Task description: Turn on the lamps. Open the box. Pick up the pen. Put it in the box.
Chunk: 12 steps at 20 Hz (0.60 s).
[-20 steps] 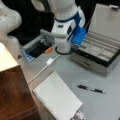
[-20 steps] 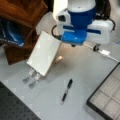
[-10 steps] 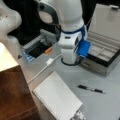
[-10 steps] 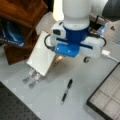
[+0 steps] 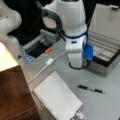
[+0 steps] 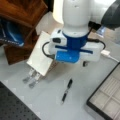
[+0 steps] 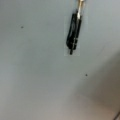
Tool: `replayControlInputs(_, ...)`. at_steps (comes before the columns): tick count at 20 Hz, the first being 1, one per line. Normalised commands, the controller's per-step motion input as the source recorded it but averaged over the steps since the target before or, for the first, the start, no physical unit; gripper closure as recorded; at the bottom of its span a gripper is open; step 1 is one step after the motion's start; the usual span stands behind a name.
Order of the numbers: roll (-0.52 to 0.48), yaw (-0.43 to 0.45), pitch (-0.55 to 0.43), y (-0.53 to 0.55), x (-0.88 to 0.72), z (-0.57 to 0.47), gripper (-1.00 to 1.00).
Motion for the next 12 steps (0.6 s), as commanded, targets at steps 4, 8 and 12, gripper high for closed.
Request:
replayControlInputs(4, -0.106, 0.496, 0.122, -0.05, 0.18, 0.07, -1.0)
replayControlInputs(8, -0.083, 0.425, 0.08, -0.04, 0.22, 0.01, -1.0)
replayControlInputs(12, 0.111, 0.409, 0.165, -0.1, 0.31, -0.09, -1.0)
